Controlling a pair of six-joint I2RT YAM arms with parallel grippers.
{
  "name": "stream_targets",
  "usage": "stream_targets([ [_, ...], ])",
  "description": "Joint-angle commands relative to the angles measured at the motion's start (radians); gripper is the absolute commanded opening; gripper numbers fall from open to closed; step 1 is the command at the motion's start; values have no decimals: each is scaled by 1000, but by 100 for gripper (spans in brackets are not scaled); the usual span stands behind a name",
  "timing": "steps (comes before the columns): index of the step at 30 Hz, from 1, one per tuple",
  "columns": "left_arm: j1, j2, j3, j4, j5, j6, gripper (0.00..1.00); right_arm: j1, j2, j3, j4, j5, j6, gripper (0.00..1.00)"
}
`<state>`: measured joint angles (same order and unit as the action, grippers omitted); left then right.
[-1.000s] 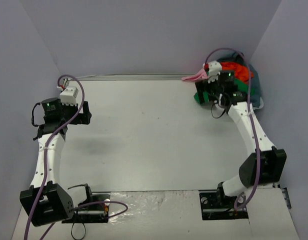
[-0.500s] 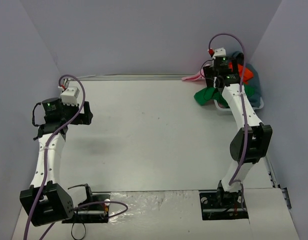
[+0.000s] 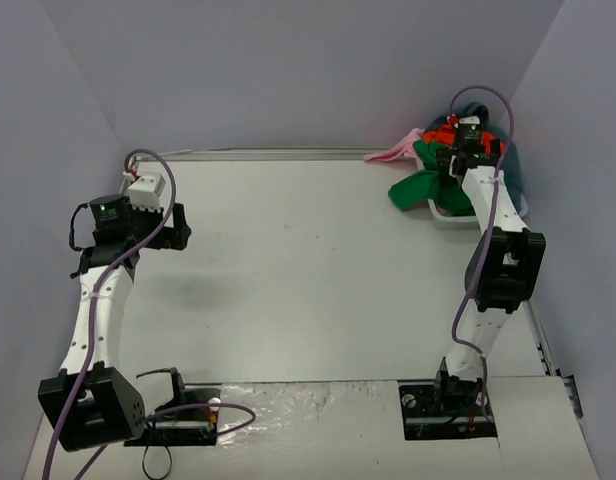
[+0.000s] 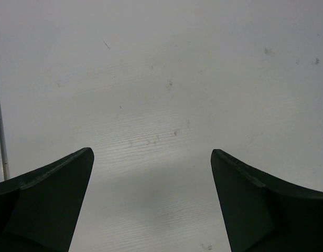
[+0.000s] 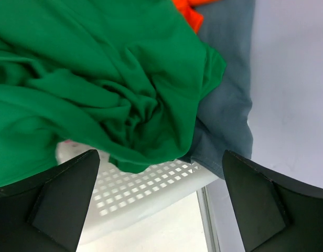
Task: Fold and stack the t-shirts
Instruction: Grab crumpled tshirt from bin with the right arm
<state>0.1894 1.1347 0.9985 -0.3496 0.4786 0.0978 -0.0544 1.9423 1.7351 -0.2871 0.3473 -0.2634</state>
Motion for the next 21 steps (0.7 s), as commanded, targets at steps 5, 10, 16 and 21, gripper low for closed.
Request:
stream_targets([
  [5,-36,10,17,-6,-9,22,94,-32,86,-28,6,-79,-14,99],
  [10,-39,13,17,-8,-17,25,94,-41,147,-25,11,-106,0,95],
  [16,-41,14,15,-6,-21,29,94,-47,165,-14,16,-102,6,28],
  [21,-41,17,12,-5,-12,28,94,-45,97,-52,17,-113,6,0],
])
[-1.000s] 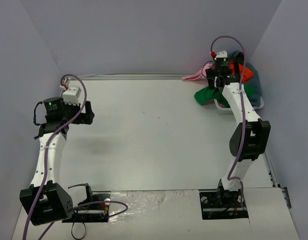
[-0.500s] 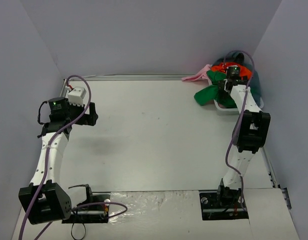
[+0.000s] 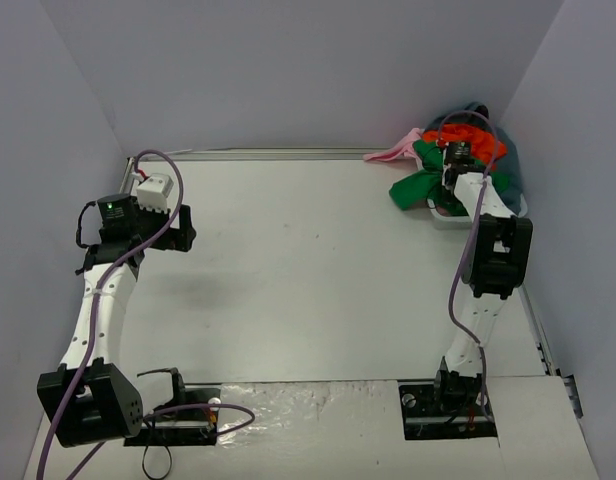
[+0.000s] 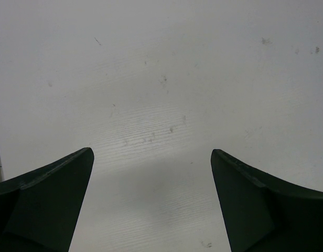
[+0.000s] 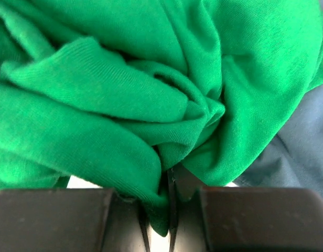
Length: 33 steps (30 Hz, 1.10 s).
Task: Fold and stack the t-shirts
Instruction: Grab crumpled tshirt from bin with the right arm, then move the tshirt to the center of the board
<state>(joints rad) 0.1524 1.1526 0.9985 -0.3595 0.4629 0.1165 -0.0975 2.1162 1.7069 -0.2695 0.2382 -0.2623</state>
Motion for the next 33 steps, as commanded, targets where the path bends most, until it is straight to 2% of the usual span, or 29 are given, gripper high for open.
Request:
stream_targets([
  [1,-4,-1,12,5,3,11,95,-1,-106,-33,1,-10,3,0],
  [13,-8,-8,14,5,2,3,94,34,-419,-182,0,-14,-12,0],
  [20,-14,-11,15,7,-9,2,94,100,-496,-124,-34,-28,-54,0],
  [25,-16,-11,15,8,-17,5,95,255,-564,-40,-97,-254,-80,0],
  [29,-20,-7,20,4,-35,8,94,432,-575,112,-212,-310,-89,0],
  [33,-25,-8,20,2,-50,12,94,490,-573,221,-303,-485,-97,0],
])
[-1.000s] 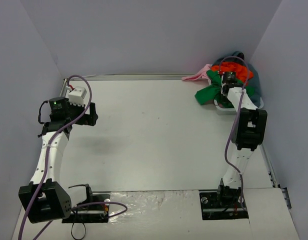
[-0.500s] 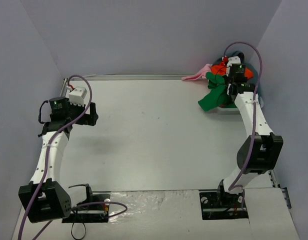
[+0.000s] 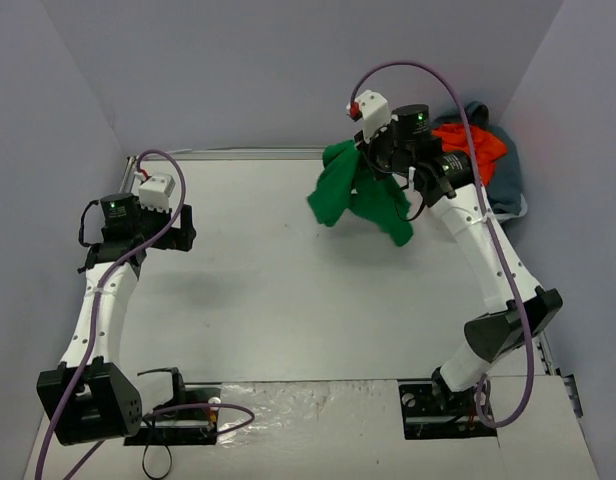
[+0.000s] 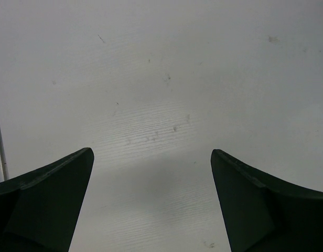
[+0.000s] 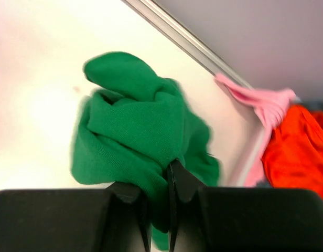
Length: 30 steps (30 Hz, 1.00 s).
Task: Fold and stack the t-shirts
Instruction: Move the tshirt to the center of the board
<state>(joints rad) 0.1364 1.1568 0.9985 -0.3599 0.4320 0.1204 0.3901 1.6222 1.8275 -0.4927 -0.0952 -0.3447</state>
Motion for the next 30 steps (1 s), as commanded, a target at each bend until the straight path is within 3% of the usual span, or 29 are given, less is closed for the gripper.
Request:
stream_targets([
  [1,-9,-11,20,-1,-21,10,94,6,-81,105,-90,-182,-19,0],
  [9,-9,-9,23,-4,-27,15,94,6,-87,-2,-96,-224,-51,0],
  [10,-9,-8,25,-8,-24,15,94,4,-81,-20,-96,-210,-51,5],
  [11,-9,-6,26,-10,-22,16,94,0,-76,-39,-93,-195,-54,20],
  [12,-9,-8,28,-13,-22,18,94,-2,-64,-89,-93,-173,-56,70],
  [13,-9,-9,28,-14,-16,19,94,-2,-52,-118,-93,-152,-59,90],
  [14,-9,-9,28,-16,-16,21,94,-2,-21,-150,-86,-68,-51,100],
  [20,-9,-5,28,-19,2,22,94,-23,54,-324,-26,35,-39,100],
  [25,-9,-6,31,-22,4,24,94,-14,19,-321,-62,-90,-63,100],
  [30,-9,9,34,-17,-21,10,94,45,-41,-324,-237,-236,-131,98],
])
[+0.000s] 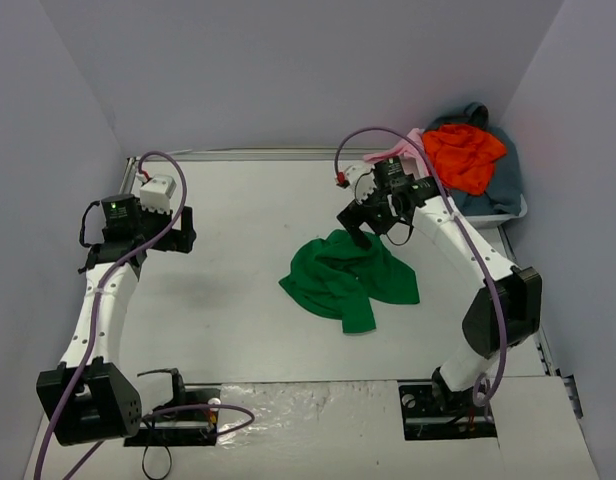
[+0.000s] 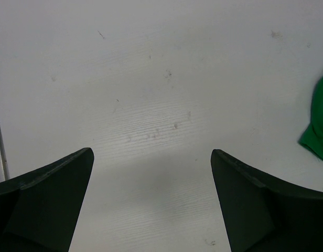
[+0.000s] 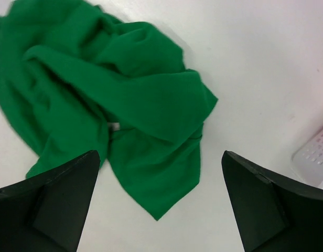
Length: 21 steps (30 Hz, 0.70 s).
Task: Fold and stack the t-shirts
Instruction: Move the tshirt to the center of the board, then flatten out the tshirt
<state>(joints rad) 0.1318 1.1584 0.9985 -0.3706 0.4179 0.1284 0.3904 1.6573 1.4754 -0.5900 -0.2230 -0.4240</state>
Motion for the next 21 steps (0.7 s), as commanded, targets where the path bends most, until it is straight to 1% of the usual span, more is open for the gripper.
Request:
stream_targets([
  [1,-6,14,38,-10,-8,2,94,60,-83,17,-161,-124,-74,96],
  [3,-8,30,49,-16,-16,5,94,94,-100,-24,-214,-125,-91,94],
  [4,-12,37,54,-19,-28,7,94,131,-100,-42,-226,-121,-94,90],
  [6,-17,46,57,-16,-37,13,94,166,-100,-99,-255,-105,-107,87],
  [7,-21,49,58,-11,-47,14,94,201,-96,-118,-257,-84,-105,82],
  [9,-32,57,63,-7,-50,23,94,225,-85,-171,-255,-62,-107,77],
  [10,-38,61,68,-8,-47,33,94,231,-77,-182,-254,-56,-108,73],
  [13,-112,90,94,-48,-97,85,94,235,-24,-210,-249,-42,-111,65],
  [14,-154,96,98,-63,-102,88,94,235,-13,-214,-246,-44,-113,65],
  [15,-164,101,100,-65,-100,86,94,235,-2,-217,-240,-45,-111,64],
  [21,-182,86,55,-42,-82,92,94,254,79,-222,-226,-41,-108,66],
])
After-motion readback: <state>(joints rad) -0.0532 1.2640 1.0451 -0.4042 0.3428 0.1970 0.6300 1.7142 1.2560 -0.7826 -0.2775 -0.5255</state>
